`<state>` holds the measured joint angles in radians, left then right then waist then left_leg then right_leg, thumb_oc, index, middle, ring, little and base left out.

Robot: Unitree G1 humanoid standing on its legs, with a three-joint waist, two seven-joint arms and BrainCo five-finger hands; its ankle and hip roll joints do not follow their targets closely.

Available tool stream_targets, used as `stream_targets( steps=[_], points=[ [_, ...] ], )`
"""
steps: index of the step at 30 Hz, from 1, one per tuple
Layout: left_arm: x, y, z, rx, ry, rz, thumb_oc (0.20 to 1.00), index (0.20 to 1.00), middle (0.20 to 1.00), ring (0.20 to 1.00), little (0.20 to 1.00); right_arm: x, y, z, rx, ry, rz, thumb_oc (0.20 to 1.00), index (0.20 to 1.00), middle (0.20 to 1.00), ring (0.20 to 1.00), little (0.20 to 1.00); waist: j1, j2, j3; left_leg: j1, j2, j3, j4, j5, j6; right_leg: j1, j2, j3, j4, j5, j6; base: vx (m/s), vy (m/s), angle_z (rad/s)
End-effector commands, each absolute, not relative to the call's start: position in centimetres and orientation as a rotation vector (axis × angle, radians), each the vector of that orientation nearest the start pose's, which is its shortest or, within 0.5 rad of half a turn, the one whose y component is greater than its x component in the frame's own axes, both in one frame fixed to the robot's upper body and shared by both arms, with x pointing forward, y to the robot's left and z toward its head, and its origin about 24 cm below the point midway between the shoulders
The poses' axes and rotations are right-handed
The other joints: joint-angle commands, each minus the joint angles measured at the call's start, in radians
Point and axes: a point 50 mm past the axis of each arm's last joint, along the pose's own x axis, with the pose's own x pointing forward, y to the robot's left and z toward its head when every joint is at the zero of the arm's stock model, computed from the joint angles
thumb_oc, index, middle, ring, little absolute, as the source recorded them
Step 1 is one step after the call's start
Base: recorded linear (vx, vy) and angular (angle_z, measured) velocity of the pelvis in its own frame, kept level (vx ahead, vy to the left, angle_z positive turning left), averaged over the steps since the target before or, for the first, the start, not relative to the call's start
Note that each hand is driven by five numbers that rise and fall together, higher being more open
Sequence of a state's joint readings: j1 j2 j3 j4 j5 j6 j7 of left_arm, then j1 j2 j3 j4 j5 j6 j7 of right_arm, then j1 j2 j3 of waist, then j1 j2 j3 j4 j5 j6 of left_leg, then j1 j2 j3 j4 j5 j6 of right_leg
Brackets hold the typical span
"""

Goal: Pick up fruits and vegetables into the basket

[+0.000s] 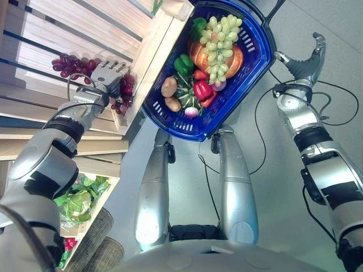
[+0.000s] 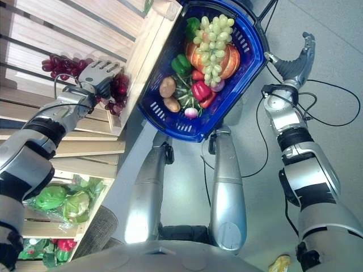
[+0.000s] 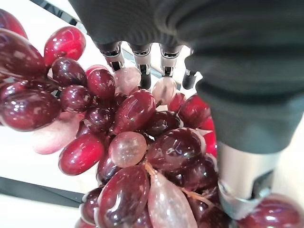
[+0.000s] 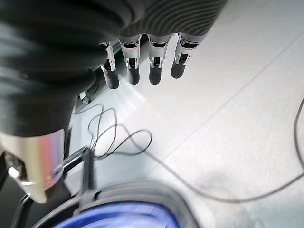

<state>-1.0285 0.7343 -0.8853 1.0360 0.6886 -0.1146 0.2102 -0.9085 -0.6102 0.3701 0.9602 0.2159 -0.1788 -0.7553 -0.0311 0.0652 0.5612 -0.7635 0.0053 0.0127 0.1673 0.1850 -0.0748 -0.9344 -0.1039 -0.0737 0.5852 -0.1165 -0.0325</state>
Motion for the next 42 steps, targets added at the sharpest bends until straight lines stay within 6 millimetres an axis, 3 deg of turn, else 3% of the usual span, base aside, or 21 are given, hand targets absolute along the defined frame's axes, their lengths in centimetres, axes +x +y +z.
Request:
stream_targets(
  steps=[1, 11, 23, 24, 25, 26, 27, 28, 42],
  points=[
    [37.0, 28.1, 9.4, 1.984, 0.197, -0.207, 1.000, 1.000, 1.000, 1.000, 1.000, 36.7, -30.4, 18.3, -0.469, -0.302, -0.864, 1.000, 1.000, 1.000, 1.000, 1.000, -0.021, 0.043, -0.041, -0.026, -0.029, 0.029, 0.168, -0.161, 0.029, 0.095, 0.038, -0.015, -0.240, 0.136, 0.106, 0.00, 0.000, 0.00],
    [37.0, 28.4, 9.2, 2.032, 0.234, -0.237, 1.000, 1.000, 1.000, 1.000, 1.000, 35.6, -33.1, 15.2, -0.364, -0.121, -0.952, 1.000, 1.000, 1.000, 1.000, 1.000, -0.010, 0.025, -0.041, -0.057, -0.029, 0.014, 0.182, -0.169, 0.040, 0.075, 0.044, -0.019, -0.239, 0.146, 0.108, 0.00, -0.001, 0.00],
    [36.5, 29.9, 8.8, 2.110, 0.374, -0.241, 1.000, 1.000, 1.000, 1.000, 1.000, 35.7, -33.0, 15.2, -0.343, -0.128, -0.949, 1.000, 1.000, 1.000, 1.000, 1.000, -0.005, 0.009, -0.041, -0.070, -0.028, 0.000, 0.172, -0.166, 0.040, 0.067, 0.047, -0.022, -0.256, 0.158, 0.113, 0.00, -0.003, 0.01],
    [36.3, 30.1, 8.7, 2.122, 0.390, -0.238, 0.805, 0.805, 0.805, 0.805, 0.805, 35.7, -32.9, 15.2, -0.338, -0.130, -0.946, 1.000, 1.000, 1.000, 1.000, 1.000, -0.005, 0.008, -0.041, -0.070, -0.029, -0.001, 0.171, -0.166, 0.040, 0.067, 0.048, -0.023, -0.257, 0.158, 0.113, 0.00, 0.000, 0.00],
    [36.3, 30.1, 8.7, 2.122, 0.390, -0.238, 0.805, 0.805, 0.805, 0.805, 0.805, 35.7, -32.8, 15.2, -0.338, -0.130, -0.946, 1.000, 1.000, 1.000, 1.000, 1.000, -0.005, 0.008, -0.041, -0.069, -0.029, -0.001, 0.171, -0.166, 0.040, 0.068, 0.048, -0.023, -0.257, 0.158, 0.113, 0.00, 0.000, 0.00],
    [36.3, 30.2, 8.5, 2.126, 0.406, -0.234, 0.595, 0.595, 0.595, 0.595, 0.595, 35.8, -32.7, 15.2, -0.336, -0.132, -0.944, 1.000, 1.000, 1.000, 1.000, 1.000, -0.005, 0.007, -0.041, -0.070, -0.029, -0.002, 0.170, -0.166, 0.040, 0.067, 0.048, -0.023, -0.257, 0.157, 0.113, 0.00, 0.000, 0.00],
    [36.2, 30.3, 8.5, 2.134, 0.420, -0.232, 0.514, 0.514, 0.514, 0.514, 0.514, 35.8, -32.6, 15.1, -0.334, -0.133, -0.942, 1.000, 1.000, 1.000, 1.000, 1.000, -0.004, 0.006, -0.041, -0.071, -0.028, -0.003, 0.170, -0.166, 0.040, 0.067, 0.049, -0.023, -0.256, 0.157, 0.113, 0.00, 0.000, 0.00],
    [36.1, 30.5, 8.4, 2.126, 0.437, -0.220, 0.200, 0.200, 0.200, 0.200, 0.200, 35.9, -32.4, 15.1, -0.329, -0.140, -0.936, 1.000, 1.000, 1.000, 1.000, 1.000, -0.004, 0.005, -0.041, -0.072, -0.027, -0.003, 0.169, -0.166, 0.040, 0.066, 0.048, -0.025, -0.258, 0.158, 0.114, -0.01, -0.022, 0.04],
    [36.5, 30.2, 8.8, 2.058, 0.446, -0.212, 0.200, 0.200, 0.200, 0.200, 0.200, 36.3, -31.6, 15.5, -0.320, -0.161, -0.918, 1.000, 1.000, 1.000, 1.000, 1.000, -0.008, 0.002, -0.041, -0.068, -0.027, -0.005, 0.168, -0.166, 0.036, 0.070, 0.045, -0.025, -0.263, 0.160, 0.114, 0.00, 0.000, 0.00]
  ],
)
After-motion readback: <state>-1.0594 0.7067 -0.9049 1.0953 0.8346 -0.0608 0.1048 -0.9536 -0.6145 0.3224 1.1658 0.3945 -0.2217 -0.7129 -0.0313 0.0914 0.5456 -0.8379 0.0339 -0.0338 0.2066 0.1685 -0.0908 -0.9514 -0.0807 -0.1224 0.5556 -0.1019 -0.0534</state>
